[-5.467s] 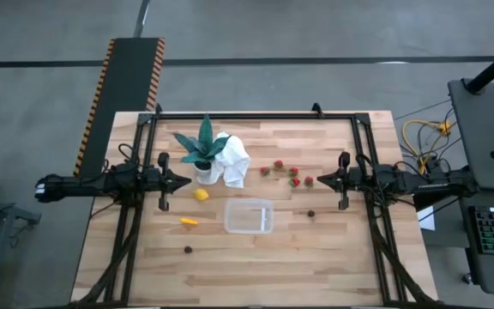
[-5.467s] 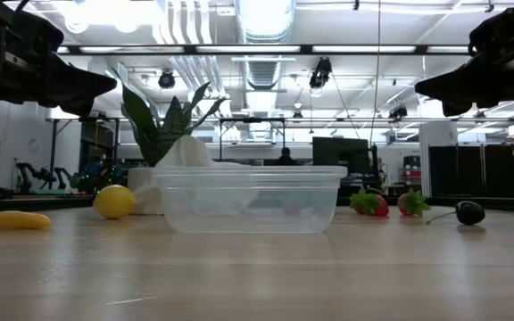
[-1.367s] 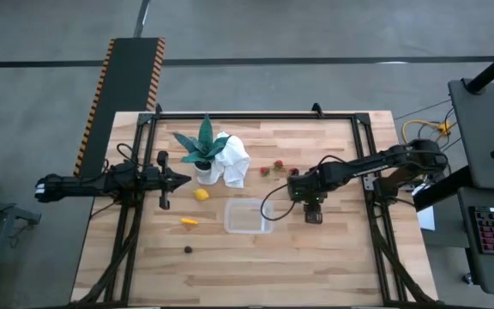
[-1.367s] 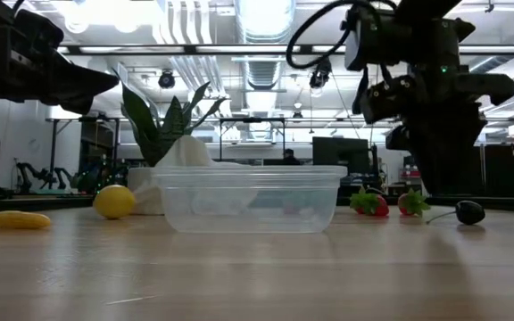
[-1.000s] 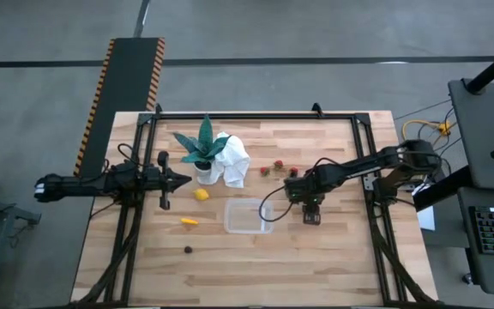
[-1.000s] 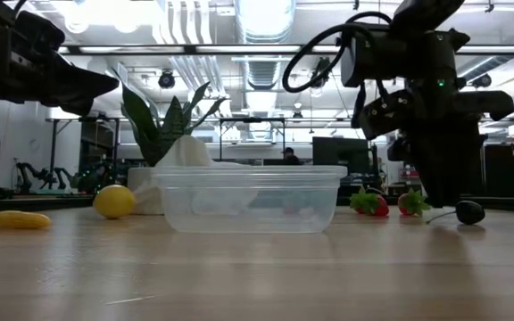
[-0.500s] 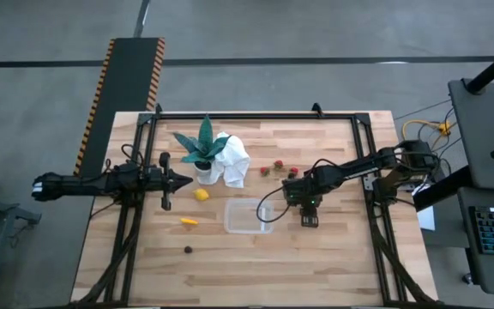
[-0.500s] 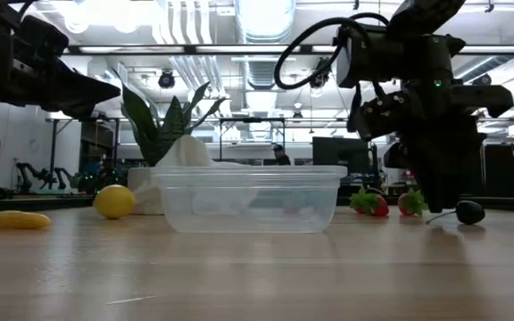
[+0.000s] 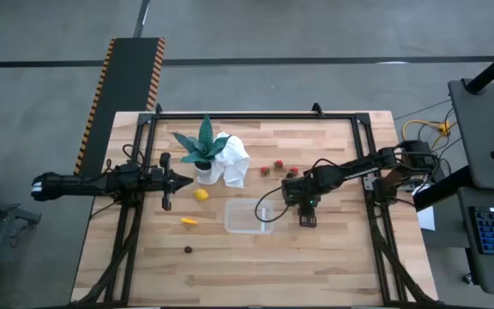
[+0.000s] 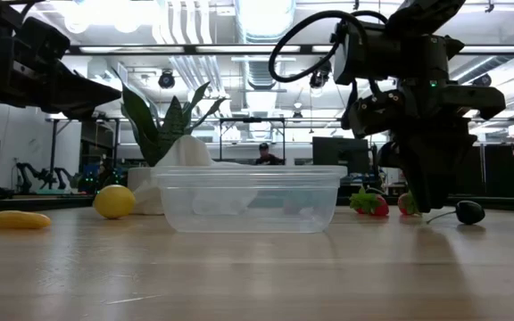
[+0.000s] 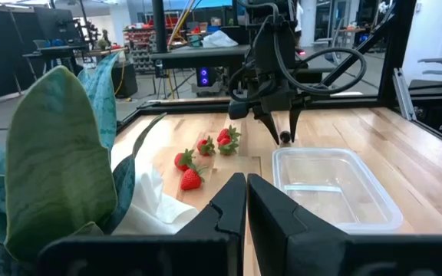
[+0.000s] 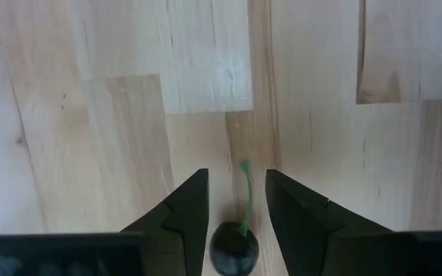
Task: Pick and placing Produce into tupperware
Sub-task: Put the cherry into the bin
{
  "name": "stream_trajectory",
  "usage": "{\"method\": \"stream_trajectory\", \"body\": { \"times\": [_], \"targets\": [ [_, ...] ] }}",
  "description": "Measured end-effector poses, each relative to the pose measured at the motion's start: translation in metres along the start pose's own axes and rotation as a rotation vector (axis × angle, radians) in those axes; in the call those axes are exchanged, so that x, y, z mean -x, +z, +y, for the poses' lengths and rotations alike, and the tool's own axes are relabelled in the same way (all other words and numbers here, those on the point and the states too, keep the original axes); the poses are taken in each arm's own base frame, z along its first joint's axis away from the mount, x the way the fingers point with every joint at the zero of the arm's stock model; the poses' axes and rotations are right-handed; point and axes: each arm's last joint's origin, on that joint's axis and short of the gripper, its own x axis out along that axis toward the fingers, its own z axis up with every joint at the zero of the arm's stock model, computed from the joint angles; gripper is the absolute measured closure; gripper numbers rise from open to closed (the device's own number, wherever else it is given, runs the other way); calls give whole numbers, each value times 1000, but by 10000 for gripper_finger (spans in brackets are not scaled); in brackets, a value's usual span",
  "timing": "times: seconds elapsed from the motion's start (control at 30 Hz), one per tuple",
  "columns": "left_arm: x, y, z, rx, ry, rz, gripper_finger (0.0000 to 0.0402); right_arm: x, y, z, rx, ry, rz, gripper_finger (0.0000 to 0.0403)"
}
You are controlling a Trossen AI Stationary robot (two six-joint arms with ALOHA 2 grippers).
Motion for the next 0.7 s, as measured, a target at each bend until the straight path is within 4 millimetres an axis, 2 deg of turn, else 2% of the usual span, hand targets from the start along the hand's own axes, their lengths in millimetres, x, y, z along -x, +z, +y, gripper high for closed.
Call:
{"method": "stream_trajectory", "body": {
  "times": [0.7],
  "targets": [
    [0,0,0,0,0,0,402,-7,-8,-4,-8,-38,28,280]
  ]
}}
